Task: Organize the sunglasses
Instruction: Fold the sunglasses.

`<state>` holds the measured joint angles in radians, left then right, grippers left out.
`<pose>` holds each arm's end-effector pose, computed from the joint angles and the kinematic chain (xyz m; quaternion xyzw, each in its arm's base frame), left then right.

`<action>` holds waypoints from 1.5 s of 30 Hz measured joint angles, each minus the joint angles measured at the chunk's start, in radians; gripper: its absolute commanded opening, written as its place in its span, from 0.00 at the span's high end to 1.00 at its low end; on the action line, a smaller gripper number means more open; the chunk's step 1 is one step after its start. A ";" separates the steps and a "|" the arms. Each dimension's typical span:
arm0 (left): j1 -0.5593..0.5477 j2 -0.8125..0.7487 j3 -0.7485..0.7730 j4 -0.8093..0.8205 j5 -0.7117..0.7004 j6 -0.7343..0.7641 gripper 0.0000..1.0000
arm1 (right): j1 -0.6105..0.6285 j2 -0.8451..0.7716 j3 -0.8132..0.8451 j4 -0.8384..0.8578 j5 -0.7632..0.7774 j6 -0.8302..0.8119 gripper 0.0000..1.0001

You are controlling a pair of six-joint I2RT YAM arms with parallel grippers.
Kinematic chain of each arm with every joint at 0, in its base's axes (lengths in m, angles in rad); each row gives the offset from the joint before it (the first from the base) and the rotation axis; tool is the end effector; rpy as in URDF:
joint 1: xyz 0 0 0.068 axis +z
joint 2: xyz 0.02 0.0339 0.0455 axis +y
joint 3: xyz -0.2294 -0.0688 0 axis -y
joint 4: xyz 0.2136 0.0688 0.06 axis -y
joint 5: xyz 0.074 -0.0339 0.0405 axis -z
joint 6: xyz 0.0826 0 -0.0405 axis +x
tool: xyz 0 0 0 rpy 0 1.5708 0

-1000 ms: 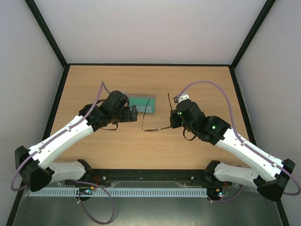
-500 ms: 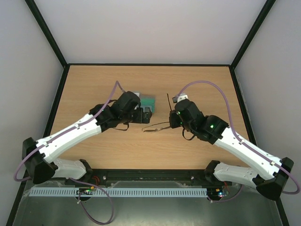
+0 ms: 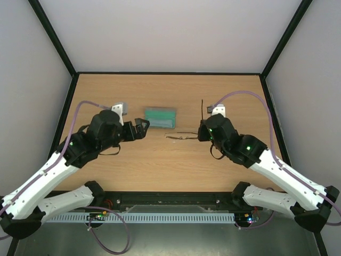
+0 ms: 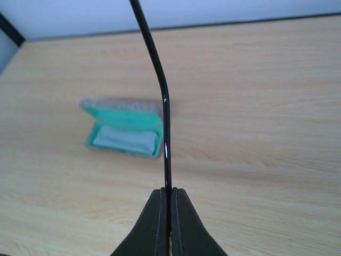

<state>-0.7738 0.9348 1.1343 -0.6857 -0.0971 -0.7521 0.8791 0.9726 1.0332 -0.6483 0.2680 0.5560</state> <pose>0.1625 -0.1475 0.3262 -0.0158 0.8557 -0.3262 0.4013 0.1624 0.1618 0.2907 -0.0783 0.8725 0.2188 0.4299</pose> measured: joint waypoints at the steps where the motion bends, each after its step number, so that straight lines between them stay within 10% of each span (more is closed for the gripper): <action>1: 0.000 -0.028 -0.028 0.011 0.003 -0.015 0.00 | 0.000 -0.018 -0.005 0.009 0.012 0.004 0.99; 13: -0.064 -0.228 -0.585 0.515 0.121 -0.301 0.00 | 0.000 -0.005 0.040 0.054 0.150 0.116 0.99; 24: -0.079 -0.101 -0.595 1.034 0.125 -0.356 0.01 | 0.000 0.040 0.046 0.033 0.172 0.396 0.99; 45: -0.076 0.108 -0.608 1.271 0.154 -0.423 0.01 | 0.000 0.074 -0.058 0.077 0.095 0.571 0.99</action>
<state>-0.8497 1.0428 0.5262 0.5854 0.0566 -1.1751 0.8795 1.0466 0.9749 -0.5709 0.3634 1.1275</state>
